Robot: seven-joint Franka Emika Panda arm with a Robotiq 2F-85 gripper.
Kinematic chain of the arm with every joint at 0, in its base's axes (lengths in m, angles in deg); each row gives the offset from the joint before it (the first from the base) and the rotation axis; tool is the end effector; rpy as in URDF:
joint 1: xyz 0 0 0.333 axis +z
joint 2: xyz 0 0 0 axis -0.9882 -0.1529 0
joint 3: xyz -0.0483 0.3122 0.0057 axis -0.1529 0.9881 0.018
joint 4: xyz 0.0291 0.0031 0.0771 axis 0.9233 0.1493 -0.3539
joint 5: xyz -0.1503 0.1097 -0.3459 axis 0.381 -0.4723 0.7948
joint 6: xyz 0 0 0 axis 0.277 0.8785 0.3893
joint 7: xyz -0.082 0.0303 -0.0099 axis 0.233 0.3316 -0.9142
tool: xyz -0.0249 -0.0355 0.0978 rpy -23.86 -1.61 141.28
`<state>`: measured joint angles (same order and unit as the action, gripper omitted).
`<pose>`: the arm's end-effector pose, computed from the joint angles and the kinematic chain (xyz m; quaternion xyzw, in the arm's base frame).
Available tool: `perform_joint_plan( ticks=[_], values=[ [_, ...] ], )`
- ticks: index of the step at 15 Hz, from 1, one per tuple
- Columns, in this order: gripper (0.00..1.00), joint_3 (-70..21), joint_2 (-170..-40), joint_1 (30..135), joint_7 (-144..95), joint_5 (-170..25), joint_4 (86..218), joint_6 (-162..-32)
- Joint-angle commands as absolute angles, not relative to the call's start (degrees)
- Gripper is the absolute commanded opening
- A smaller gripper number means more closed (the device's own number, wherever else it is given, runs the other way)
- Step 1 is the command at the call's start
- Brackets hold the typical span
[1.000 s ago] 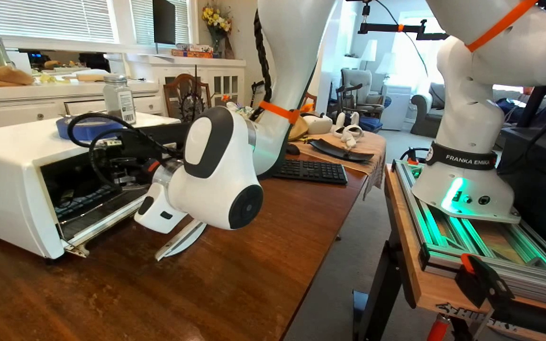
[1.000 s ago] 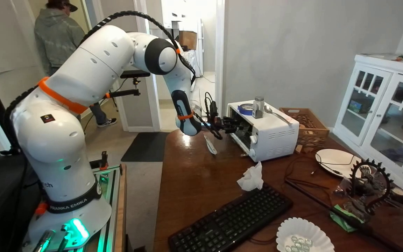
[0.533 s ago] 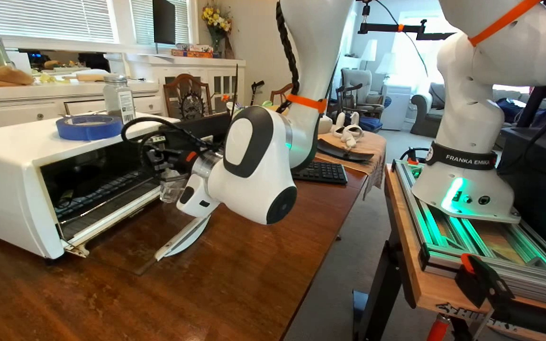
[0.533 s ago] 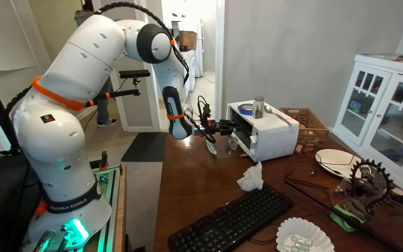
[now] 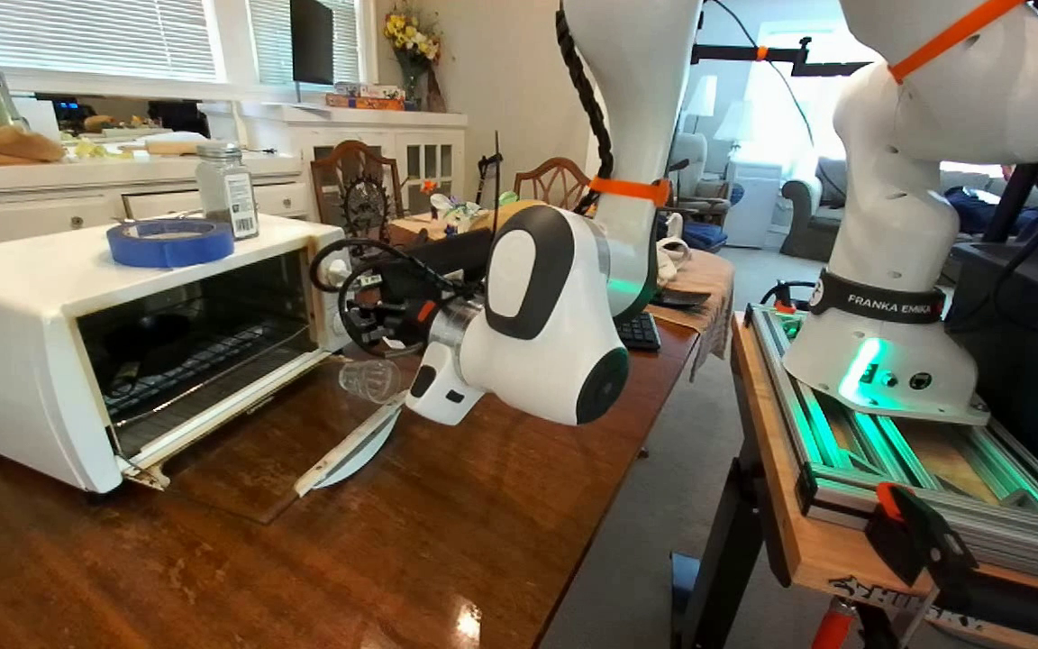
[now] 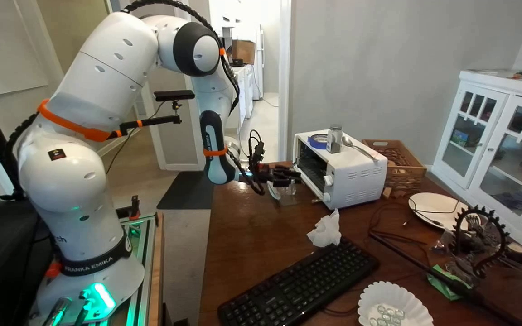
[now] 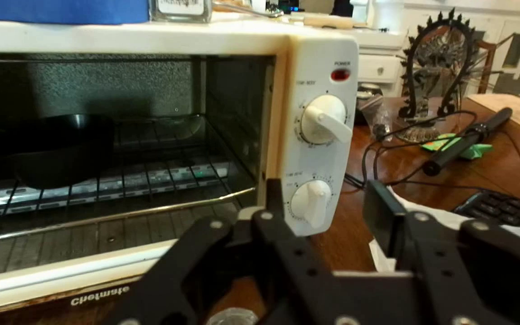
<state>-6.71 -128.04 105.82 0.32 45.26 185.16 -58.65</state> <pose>0.4502 0.2642 0.0922 0.1330 0.7270 -0.1473 0.6574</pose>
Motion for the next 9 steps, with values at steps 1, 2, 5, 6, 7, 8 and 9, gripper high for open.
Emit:
perform_joint_plan(
  ticks=[1,2,5,6,7,8,9],
  values=[
    [0.72,-4.2,-124.4,102.4,-1.6,43.0,187.4,-64.9],
    [0.75,-3.9,-123.8,102.1,-2.1,43.0,187.2,-66.2],
    [0.93,-2.1,-121.4,100.7,-3.2,42.3,186.4,-73.3],
    [0.99,-1.4,-120.4,100.3,-3.8,41.7,186.2,-76.1],
    [1.00,-1.0,-119.4,100.1,-4.5,41.1,185.8,-78.3],
    [1.00,-0.7,-118.5,99.8,-4.5,39.9,185.4,-80.5],
    [1.00,-0.6,-117.6,99.3,-3.9,38.9,185.0,-83.4]
  ],
)
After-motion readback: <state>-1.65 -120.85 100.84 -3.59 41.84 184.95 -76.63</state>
